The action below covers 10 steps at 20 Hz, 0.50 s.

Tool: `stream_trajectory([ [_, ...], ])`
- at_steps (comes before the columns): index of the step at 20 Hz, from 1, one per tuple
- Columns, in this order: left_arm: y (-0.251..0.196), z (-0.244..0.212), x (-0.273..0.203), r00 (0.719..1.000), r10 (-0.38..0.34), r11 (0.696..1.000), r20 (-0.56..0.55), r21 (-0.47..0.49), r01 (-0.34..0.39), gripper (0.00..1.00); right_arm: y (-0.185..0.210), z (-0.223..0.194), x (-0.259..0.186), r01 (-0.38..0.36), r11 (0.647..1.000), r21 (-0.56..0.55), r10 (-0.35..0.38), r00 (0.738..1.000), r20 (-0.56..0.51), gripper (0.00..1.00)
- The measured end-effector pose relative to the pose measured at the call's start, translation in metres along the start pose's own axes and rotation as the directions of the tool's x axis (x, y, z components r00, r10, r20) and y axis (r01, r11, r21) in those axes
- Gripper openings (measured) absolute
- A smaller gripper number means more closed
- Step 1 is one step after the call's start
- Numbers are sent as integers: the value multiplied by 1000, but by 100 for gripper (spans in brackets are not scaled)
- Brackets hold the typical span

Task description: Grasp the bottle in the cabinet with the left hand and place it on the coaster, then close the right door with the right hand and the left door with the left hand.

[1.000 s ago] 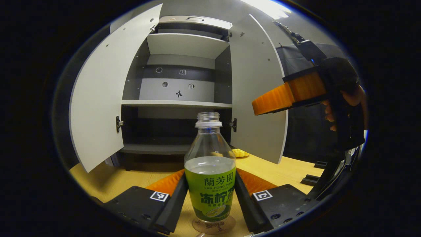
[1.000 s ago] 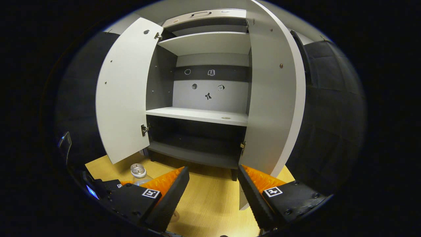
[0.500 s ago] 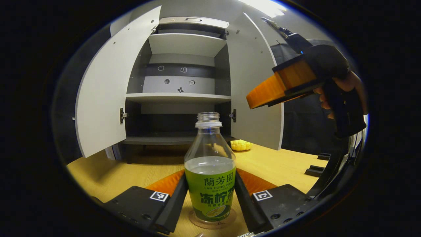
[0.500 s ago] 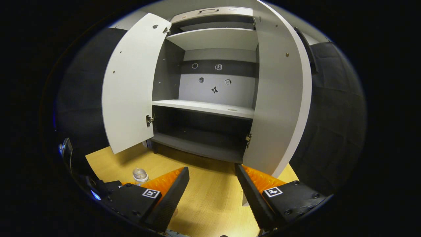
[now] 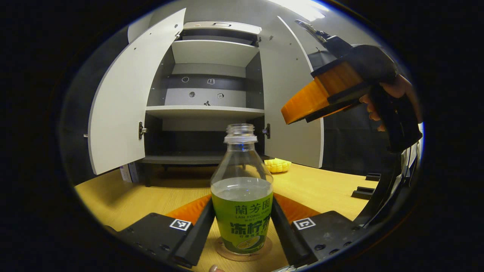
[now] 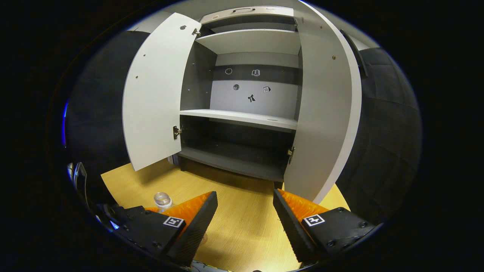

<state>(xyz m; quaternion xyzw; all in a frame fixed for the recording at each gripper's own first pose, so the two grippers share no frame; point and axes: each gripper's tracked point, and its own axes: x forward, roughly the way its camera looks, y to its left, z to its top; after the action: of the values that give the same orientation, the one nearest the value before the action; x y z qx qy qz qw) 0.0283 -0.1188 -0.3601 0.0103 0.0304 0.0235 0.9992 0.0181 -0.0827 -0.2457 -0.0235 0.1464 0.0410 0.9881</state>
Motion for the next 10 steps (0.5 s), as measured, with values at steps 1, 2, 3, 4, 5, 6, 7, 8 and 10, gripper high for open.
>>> stream_trajectory([
  [1,0,3,1,1000,0,1000,8,-1,0,88,0,1,0,2,1000,2,-2,1000,1,98],
  [2,1,7,0,1000,7,1000,13,4,-7,98,0,2,0,1,1000,4,-1,1000,2,98],
  [3,2,8,1,1000,4,1000,8,12,-4,98,1,3,0,-2,1000,5,2,1000,-2,98],
  [4,3,10,2,1000,11,1000,3,27,-11,98,2,4,-2,-5,1000,7,5,1000,-5,98],
  [5,5,14,1,1000,14,999,-1,41,-14,98,4,9,-4,-7,1000,10,7,1000,4,98],
  [6,4,20,2,1000,12,999,2,48,-12,98,6,14,-7,-12,1000,12,12,1000,13,98],
  [7,3,28,1,1000,8,999,9,47,-8,98,8,18,-10,-18,1000,12,17,1000,18,98],
  [8,2,37,2,1000,2,999,14,44,-3,98,10,22,-12,-20,1000,6,19,1000,22,98],
  [10,4,56,1,1000,5,999,22,32,-6,98,11,28,-15,-27,1000,-11,28,999,19,98],
])
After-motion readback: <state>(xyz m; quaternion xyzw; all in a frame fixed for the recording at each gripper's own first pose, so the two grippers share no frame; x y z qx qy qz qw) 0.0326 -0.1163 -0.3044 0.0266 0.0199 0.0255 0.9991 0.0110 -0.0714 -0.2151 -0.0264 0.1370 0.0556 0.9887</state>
